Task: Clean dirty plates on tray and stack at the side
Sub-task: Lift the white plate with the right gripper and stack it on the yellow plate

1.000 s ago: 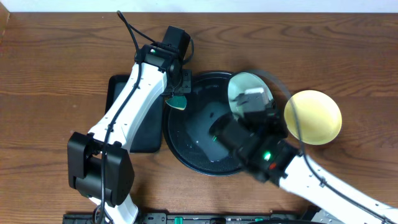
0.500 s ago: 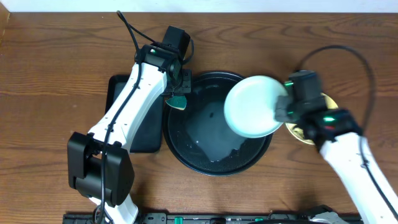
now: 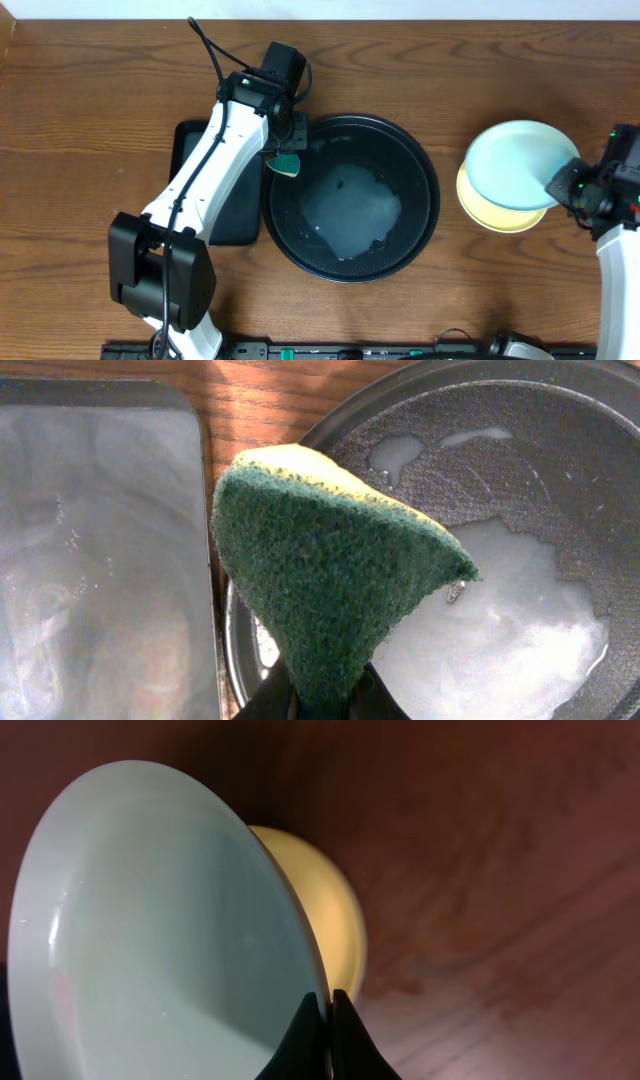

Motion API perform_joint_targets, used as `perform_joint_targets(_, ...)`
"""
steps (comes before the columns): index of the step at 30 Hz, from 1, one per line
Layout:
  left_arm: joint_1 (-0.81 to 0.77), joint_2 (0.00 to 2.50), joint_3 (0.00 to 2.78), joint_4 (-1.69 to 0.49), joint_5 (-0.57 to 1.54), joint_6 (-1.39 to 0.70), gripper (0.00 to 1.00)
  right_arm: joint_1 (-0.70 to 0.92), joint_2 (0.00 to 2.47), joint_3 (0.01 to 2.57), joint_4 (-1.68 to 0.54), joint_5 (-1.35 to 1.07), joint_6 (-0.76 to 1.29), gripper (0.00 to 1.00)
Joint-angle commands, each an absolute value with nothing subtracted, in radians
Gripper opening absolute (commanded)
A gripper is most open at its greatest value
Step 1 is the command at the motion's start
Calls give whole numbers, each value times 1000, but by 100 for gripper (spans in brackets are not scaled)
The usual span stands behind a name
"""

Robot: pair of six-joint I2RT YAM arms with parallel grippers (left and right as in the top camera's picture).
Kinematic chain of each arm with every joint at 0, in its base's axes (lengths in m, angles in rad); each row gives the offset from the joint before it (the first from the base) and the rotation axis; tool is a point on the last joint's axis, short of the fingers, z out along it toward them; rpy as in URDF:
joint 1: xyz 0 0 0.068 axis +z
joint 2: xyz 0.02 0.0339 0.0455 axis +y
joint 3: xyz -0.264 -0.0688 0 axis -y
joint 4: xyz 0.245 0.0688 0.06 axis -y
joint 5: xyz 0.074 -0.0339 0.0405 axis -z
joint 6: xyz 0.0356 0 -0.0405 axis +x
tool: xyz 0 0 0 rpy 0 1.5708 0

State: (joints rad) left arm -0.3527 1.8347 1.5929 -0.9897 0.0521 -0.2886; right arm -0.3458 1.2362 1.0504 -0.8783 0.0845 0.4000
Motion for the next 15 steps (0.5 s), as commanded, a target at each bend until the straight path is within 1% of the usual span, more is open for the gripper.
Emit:
perform_joint_targets(1,-352,1842,1588,-994,39,-293,8,-386,1283,1050,-876,158,389,1)
perform_joint_targets(9,-352,1842,1588,-993,39,-293,8,-391,1441,1050,-841,172,400,1)
perform_joint_targets(15,-352,1840,1588,-991,40,-294,7,-389,1532,1050,-830,85,398,1)
